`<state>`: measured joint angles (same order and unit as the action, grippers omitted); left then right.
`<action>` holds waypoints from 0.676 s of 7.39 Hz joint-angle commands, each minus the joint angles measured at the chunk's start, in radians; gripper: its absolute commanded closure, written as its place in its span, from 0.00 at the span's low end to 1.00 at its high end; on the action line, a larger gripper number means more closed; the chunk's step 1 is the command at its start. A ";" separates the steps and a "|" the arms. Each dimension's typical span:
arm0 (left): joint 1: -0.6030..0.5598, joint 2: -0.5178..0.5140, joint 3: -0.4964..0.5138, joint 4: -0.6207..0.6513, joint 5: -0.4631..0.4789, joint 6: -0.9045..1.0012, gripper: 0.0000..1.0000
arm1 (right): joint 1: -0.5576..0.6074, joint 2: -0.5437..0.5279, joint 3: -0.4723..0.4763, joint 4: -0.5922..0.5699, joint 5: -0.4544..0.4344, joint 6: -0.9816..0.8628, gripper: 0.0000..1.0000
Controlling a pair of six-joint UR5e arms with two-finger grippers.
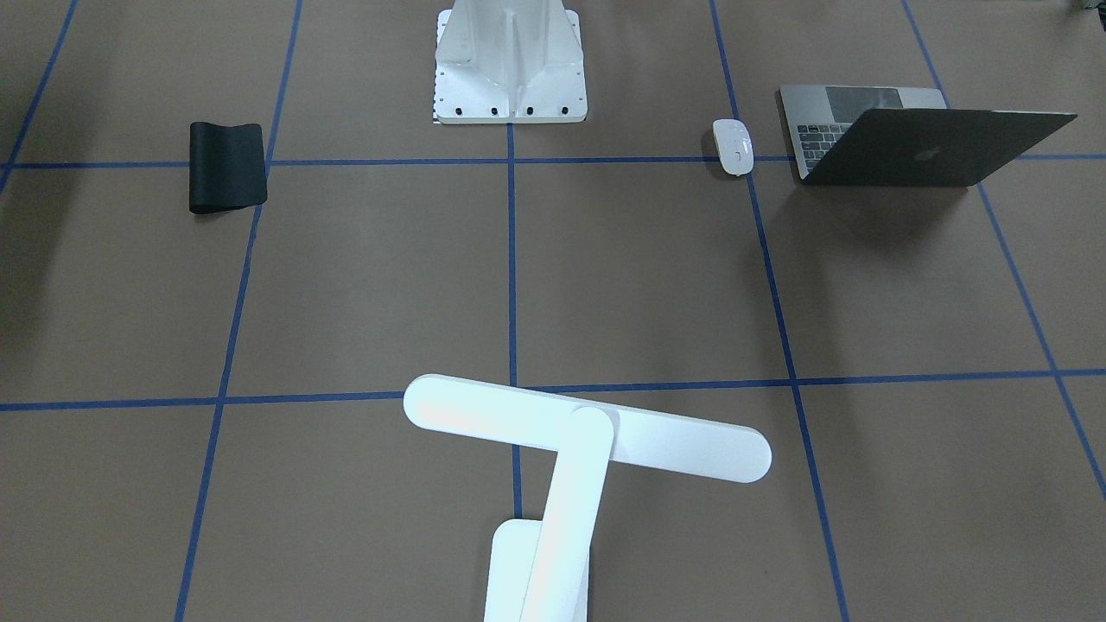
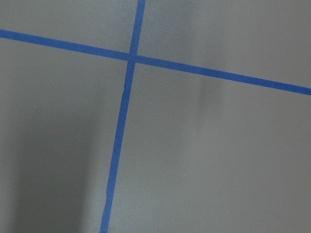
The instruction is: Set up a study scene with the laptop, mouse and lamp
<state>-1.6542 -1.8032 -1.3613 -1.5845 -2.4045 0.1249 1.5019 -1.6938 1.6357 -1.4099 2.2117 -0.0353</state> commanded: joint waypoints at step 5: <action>0.025 0.080 -0.106 -0.002 -0.016 -0.456 0.01 | -0.005 -0.003 -0.043 0.060 0.005 0.026 0.00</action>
<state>-1.6339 -1.7726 -1.4224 -1.5876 -2.4154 -0.2314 1.4984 -1.6878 1.5950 -1.3558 2.2185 -0.0219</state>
